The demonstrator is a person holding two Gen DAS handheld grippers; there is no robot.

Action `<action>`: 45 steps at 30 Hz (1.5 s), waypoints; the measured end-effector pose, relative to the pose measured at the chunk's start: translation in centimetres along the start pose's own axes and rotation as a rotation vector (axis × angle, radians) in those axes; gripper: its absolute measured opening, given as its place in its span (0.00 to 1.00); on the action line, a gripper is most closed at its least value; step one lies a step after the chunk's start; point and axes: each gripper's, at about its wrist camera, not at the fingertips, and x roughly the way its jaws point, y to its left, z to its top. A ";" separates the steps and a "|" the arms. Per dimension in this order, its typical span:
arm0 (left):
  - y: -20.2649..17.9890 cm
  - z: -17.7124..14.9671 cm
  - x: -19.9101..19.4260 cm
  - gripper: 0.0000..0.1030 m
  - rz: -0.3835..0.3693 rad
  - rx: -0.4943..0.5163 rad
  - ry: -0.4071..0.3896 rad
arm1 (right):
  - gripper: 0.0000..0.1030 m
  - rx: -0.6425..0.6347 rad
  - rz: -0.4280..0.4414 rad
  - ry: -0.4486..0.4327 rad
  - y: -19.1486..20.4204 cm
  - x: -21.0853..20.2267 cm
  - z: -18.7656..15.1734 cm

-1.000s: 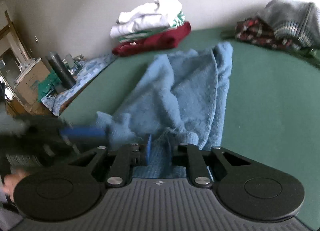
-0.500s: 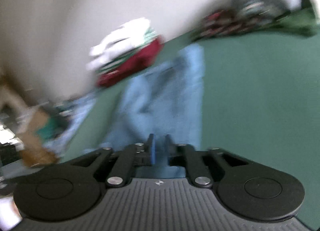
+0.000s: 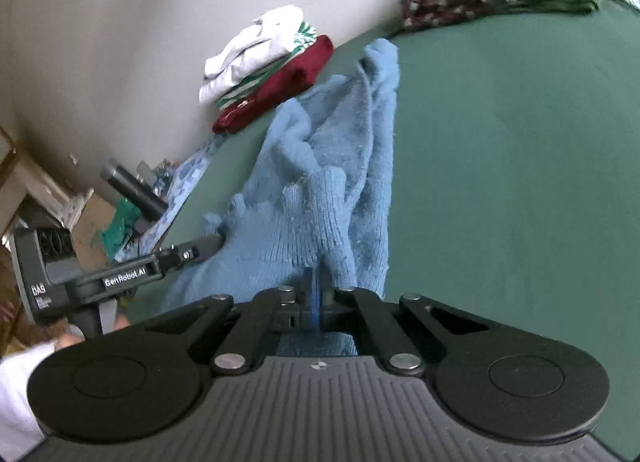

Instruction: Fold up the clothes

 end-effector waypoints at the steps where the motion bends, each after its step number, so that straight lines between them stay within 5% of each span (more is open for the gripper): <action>1: -0.5 0.0 -0.4 0.08 0.029 0.029 0.001 | 0.00 -0.027 -0.012 0.000 0.1 -0.3 -0.2; 3: -1.8 -0.4 -1.5 0.11 0.098 0.110 -0.004 | 0.00 -0.080 -0.035 -0.001 0.4 -0.9 -0.5; 6: -3.3 -2.3 -3.9 0.53 0.209 0.204 -0.024 | 0.25 -0.159 -0.069 -0.002 0.8 -1.8 -0.9; 7: -3.5 -3.0 -4.9 0.52 0.229 0.214 -0.026 | 0.38 -0.186 -0.081 -0.002 1.0 -2.1 -1.1; 12: -4.6 -5.9 -9.1 0.52 0.251 0.169 -0.047 | 0.40 -0.357 -0.101 0.001 2.4 -4.0 -2.7; 16: -7.3 -7.1 -9.2 0.63 0.289 0.290 -0.044 | 0.41 -0.575 -0.087 0.011 4.9 -4.6 -4.8; 19: -9.1 -7.5 -8.3 0.73 0.283 0.410 -0.032 | 0.55 -0.789 -0.125 0.027 6.9 -3.5 -6.0; 22: -10.4 -7.8 -7.3 0.73 0.301 0.551 -0.017 | 0.56 -0.971 -0.179 0.035 8.1 -2.1 -6.8; 29: -10.6 -8.3 -5.7 0.75 0.312 0.761 0.039 | 0.56 -1.132 -0.256 0.080 8.0 0.0 -7.3; 37: -10.1 -8.1 -3.6 0.74 0.292 0.880 0.080 | 0.55 -1.154 -0.317 0.094 8.0 1.9 -7.3; 42: -9.9 -8.0 -3.1 0.86 0.305 0.961 0.041 | 0.53 -1.126 -0.334 0.077 8.0 2.7 -7.0; 44: -10.1 -8.4 -3.0 0.80 0.291 1.020 0.025 | 0.40 -1.107 -0.325 0.079 7.9 2.8 -6.8; 45: -10.3 -8.7 -3.0 0.65 0.273 1.049 0.025 | 0.38 -1.096 -0.321 0.080 7.9 2.9 -6.7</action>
